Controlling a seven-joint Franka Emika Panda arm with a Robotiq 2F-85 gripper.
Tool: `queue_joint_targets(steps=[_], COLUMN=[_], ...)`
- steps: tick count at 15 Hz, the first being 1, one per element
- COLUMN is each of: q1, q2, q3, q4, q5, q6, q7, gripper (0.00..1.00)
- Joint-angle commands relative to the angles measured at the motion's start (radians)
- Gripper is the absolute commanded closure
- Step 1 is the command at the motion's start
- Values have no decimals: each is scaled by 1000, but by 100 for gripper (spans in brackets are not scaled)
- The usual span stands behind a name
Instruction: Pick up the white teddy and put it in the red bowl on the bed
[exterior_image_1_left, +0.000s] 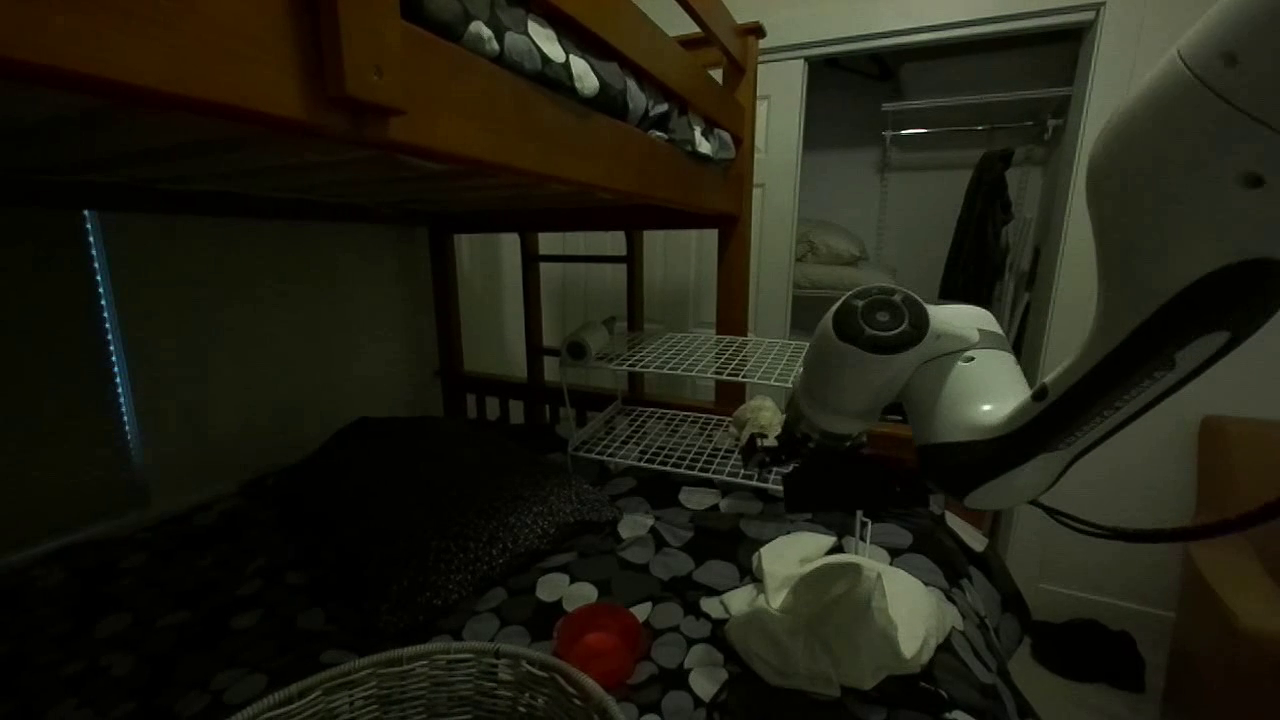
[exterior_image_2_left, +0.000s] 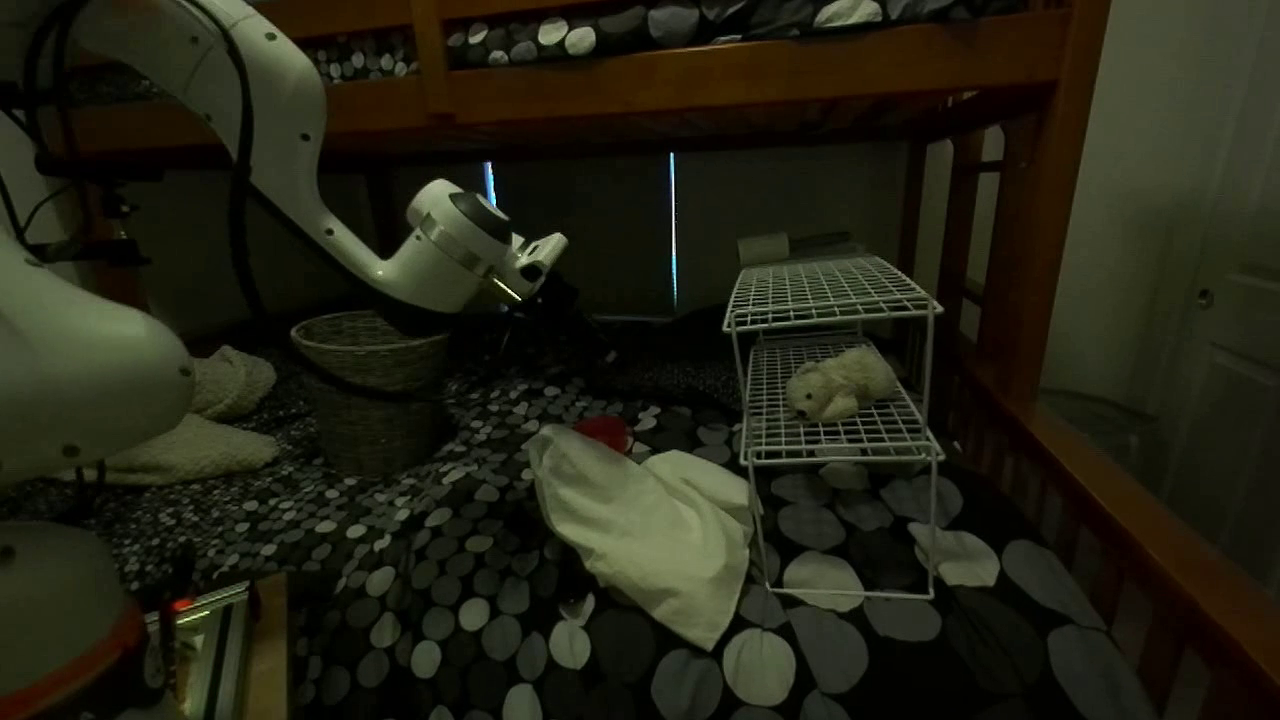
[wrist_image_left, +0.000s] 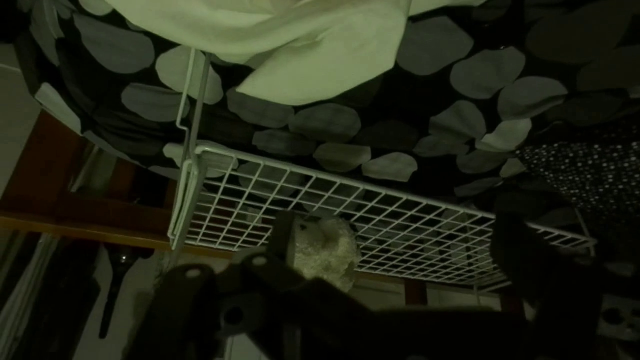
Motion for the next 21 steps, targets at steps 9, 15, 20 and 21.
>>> queue_joint_targets(steps=[9, 15, 20, 21], q1=[-122, -353, -452, -466], q2=[-302, -635, -901, -948], q3=[213, 294, 211, 188], q4=[90, 332, 497, 517], q5=[604, 647, 721, 736], q6=[42, 107, 101, 98], q7=[10, 194, 150, 149], gripper=[0, 0, 0, 0])
